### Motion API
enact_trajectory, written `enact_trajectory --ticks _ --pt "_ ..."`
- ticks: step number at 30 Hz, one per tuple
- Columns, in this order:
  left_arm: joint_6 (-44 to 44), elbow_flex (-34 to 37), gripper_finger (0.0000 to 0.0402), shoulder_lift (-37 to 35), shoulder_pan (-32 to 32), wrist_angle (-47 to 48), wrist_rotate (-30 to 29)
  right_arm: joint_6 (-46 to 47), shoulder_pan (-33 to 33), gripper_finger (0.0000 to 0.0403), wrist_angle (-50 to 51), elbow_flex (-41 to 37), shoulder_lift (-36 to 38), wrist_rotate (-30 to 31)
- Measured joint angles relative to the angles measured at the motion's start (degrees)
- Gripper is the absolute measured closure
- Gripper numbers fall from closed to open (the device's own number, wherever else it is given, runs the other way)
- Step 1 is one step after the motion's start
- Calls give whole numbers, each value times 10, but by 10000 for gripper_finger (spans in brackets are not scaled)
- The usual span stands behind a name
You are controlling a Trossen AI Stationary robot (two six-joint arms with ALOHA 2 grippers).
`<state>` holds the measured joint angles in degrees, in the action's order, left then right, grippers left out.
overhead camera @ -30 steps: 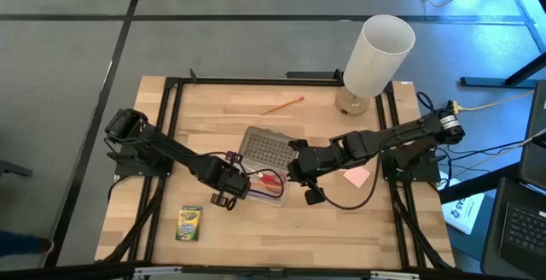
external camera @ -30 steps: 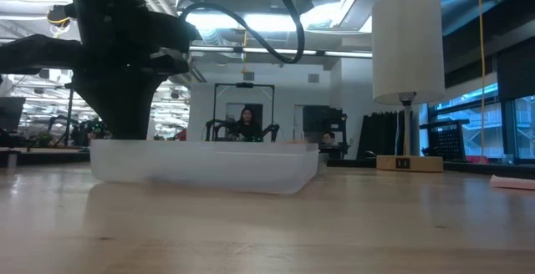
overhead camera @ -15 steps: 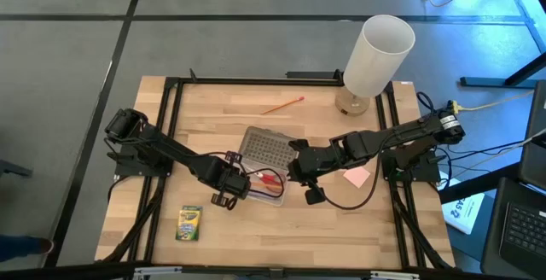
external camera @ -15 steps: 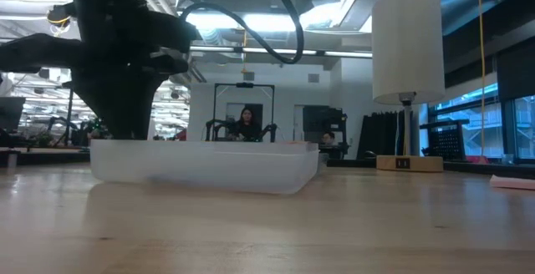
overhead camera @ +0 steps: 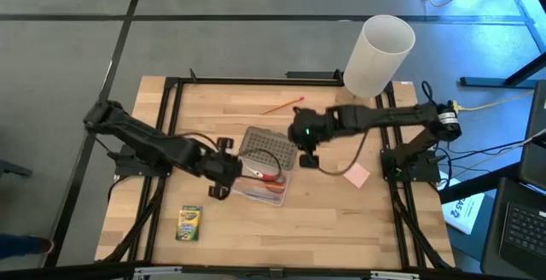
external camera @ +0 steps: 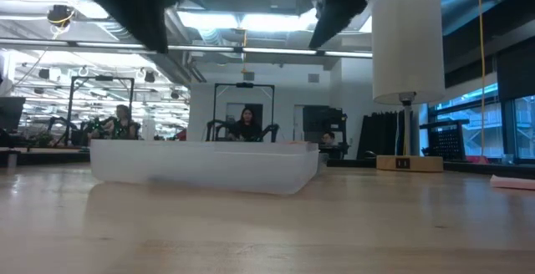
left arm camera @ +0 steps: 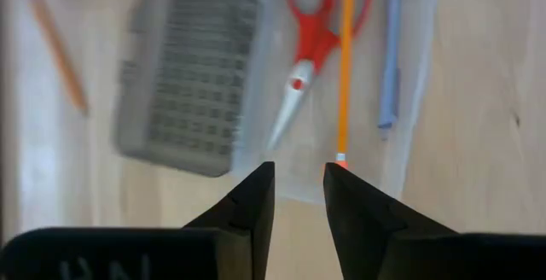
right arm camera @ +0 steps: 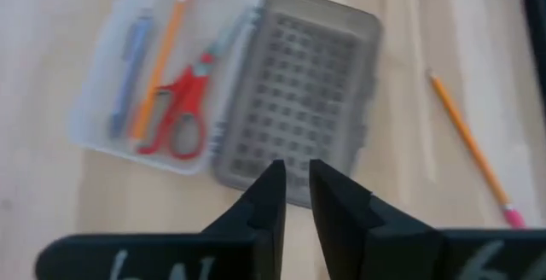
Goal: Pack school essentials
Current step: Put the yellow pencil into the black supply box
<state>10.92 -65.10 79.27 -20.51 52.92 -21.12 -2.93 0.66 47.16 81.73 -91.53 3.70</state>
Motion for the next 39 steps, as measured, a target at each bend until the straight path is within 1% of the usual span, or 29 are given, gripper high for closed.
enact_trajectory --ticks 4,9,11,14,18,21,26,33,35,39 --pt "38 0 305 -57 0 23 -30 -31 60 344 -4 0 -5 -8" --pt "65 0 305 -117 0 42 -60 -36 133 340 -11 0 -12 -8" --pt "68 0 305 -134 0 46 -71 -36 158 331 -18 0 -17 -8" --pt "68 0 305 -154 0 48 -73 -42 195 308 -28 0 -28 -9" --pt "67 0 305 -166 0 53 -73 -95 237 273 -50 0 -56 -9" --pt "67 0 305 -168 0 56 -74 -135 264 255 -68 0 -85 -9" --pt "67 0 305 -167 0 60 -74 -199 296 253 -73 0 -136 -19" --pt "66 0 305 -166 0 63 -74 -208 320 265 -81 0 -191 -19" --pt "65 0 305 -166 0 63 -73 -226 324 268 -94 0 -204 -19" --pt "65 0 305 -166 0 63 -74 -233 331 271 -128 0 -227 -19"
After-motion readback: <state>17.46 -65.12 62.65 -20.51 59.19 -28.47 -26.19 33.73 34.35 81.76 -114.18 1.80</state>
